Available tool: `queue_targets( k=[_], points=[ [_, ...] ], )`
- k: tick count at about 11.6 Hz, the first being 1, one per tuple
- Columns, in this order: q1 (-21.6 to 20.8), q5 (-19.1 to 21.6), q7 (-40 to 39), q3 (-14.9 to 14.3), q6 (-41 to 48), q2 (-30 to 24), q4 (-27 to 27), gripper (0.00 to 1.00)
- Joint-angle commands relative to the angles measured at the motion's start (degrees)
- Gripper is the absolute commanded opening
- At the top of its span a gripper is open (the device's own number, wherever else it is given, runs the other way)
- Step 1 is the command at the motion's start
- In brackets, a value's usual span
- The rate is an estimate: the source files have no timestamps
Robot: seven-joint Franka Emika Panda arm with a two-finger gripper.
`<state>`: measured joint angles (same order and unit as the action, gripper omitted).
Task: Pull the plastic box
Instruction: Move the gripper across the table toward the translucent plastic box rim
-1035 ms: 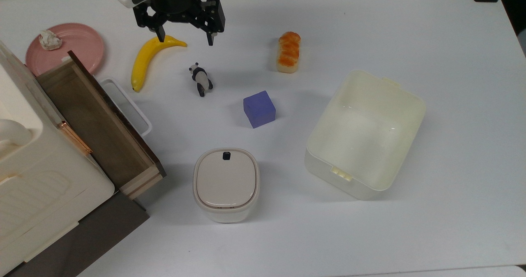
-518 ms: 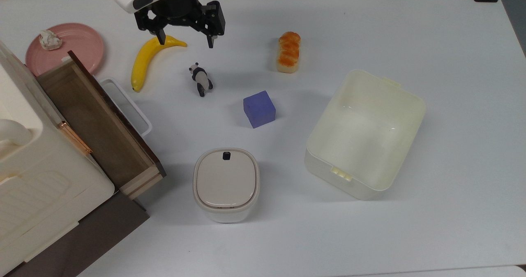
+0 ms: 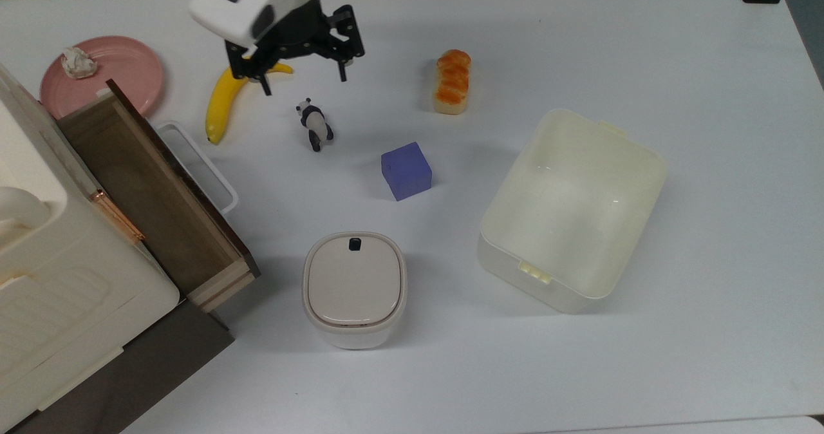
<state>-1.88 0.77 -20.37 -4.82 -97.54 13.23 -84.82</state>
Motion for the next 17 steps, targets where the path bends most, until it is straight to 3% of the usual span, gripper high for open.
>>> queue_targets(
  k=[1,8,11,17],
  points=[
    [-3.65,1.07,-13.70,-0.45,-1.42,0.30,-0.53,1.00],
    [-17.52,1.08,-14.97,-1.07,-13.70,3.64,-0.17,1.00],
    [-22.10,0.82,-14.35,-1.15,-15.66,9.77,2.89,1.00],
    [-25.80,0.46,-13.47,-1.15,-21.98,17.97,6.07,1.00]
  ],
)
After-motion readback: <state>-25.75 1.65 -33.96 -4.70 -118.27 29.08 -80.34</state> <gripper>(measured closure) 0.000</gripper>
